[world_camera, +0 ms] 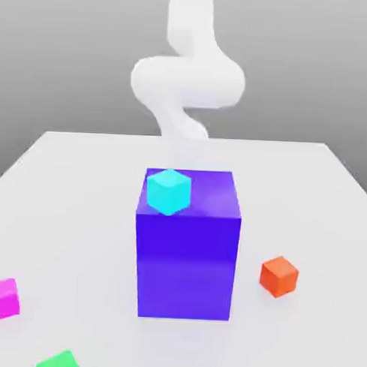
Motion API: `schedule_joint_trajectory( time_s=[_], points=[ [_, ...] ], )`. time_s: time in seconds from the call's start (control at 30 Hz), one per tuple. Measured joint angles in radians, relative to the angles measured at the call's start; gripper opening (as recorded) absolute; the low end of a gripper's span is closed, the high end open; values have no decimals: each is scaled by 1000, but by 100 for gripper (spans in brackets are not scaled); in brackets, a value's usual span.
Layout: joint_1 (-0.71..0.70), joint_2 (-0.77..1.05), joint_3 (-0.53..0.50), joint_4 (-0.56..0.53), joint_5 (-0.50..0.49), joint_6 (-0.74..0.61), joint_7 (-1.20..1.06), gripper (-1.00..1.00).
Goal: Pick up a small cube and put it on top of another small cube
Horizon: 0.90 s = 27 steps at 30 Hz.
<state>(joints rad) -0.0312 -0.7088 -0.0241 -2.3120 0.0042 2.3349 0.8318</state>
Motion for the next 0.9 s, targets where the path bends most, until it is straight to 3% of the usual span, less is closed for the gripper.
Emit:
schedule_joint_trajectory(
  time_s=[0.47,0.9],
  points=[
    [-165,512,-160,-67,52,197,158,0],
    [-352,991,-253,-121,191,378,231,0]
  ],
)
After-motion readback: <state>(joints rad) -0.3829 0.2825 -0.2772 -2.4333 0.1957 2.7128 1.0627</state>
